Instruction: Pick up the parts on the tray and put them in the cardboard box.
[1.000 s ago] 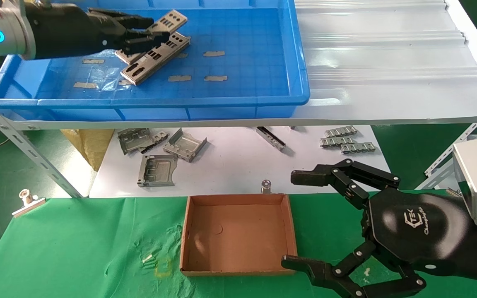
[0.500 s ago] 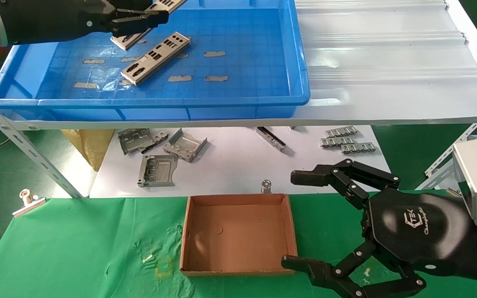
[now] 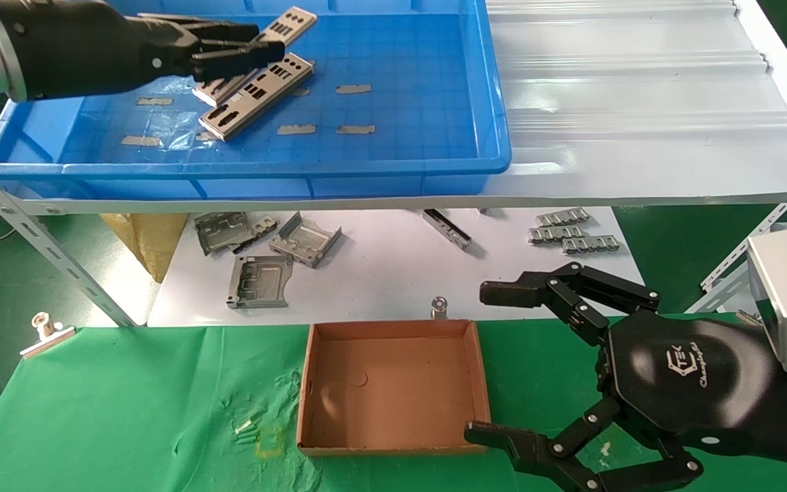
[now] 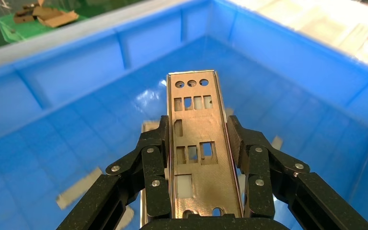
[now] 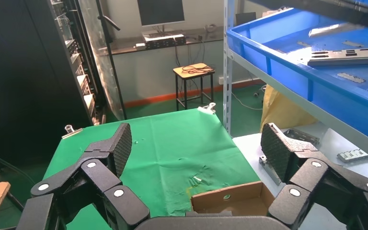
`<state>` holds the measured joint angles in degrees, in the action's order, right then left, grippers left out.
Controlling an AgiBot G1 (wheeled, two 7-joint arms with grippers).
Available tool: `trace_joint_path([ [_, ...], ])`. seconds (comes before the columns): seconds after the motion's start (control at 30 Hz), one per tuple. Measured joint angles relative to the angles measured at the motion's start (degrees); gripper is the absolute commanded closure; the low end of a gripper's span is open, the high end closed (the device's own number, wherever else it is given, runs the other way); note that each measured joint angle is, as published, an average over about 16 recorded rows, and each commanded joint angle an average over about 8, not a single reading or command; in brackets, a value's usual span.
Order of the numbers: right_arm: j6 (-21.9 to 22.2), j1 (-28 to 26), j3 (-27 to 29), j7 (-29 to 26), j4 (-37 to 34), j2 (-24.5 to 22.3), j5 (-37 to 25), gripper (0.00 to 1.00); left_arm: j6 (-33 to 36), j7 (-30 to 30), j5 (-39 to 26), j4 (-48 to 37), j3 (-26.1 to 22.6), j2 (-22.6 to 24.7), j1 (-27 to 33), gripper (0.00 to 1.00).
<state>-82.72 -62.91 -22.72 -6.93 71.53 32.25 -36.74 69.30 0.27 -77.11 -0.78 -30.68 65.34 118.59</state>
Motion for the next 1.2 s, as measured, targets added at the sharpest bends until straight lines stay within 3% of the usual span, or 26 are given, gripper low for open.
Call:
trace_joint_path([
  [0.27, 0.00, 0.00, 0.00, 0.00, 0.00, 0.00, 0.00, 0.00, -3.83, 1.30, -1.01, 0.44, -0.70, 1.68, -1.74, 1.00],
  [0.3, 0.00, 0.00, 0.00, 0.00, 0.00, 0.00, 0.00, 0.00, -4.38, 1.47, -1.09, 0.48, -0.76, 1.89, -1.93, 0.95],
  [0.33, 0.00, 0.00, 0.00, 0.00, 0.00, 0.00, 0.00, 0.00, -4.92, 1.62, -1.15, 0.50, -0.80, 2.09, -2.12, 0.89],
  [0.53, 0.00, 0.00, 0.00, 0.00, 0.00, 0.00, 0.00, 0.00, -7.33, 2.00, -1.11, 0.54, -0.77, 2.91, -2.85, 0.14],
  [0.6, 0.00, 0.00, 0.00, 0.00, 0.00, 0.00, 0.00, 0.00, -7.76, 2.03, -1.06, 0.55, -0.74, 3.03, -2.97, 0.00],
  [1.07, 0.00, 0.00, 0.00, 0.00, 0.00, 0.00, 0.00, 0.00, -7.85, 1.71, -0.89, 0.66, -0.62, 2.84, -2.95, 0.00],
  [1.1, 0.00, 0.00, 0.00, 0.00, 0.00, 0.00, 0.00, 0.00, -7.81, 1.69, -0.89, 0.66, -0.62, 2.81, -2.94, 0.08],
  [1.2, 0.00, 0.00, -0.01, 0.00, 0.00, 0.00, 0.00, 0.00, -7.66, 1.63, -0.90, 0.67, -0.63, 2.72, -2.91, 0.45],
])
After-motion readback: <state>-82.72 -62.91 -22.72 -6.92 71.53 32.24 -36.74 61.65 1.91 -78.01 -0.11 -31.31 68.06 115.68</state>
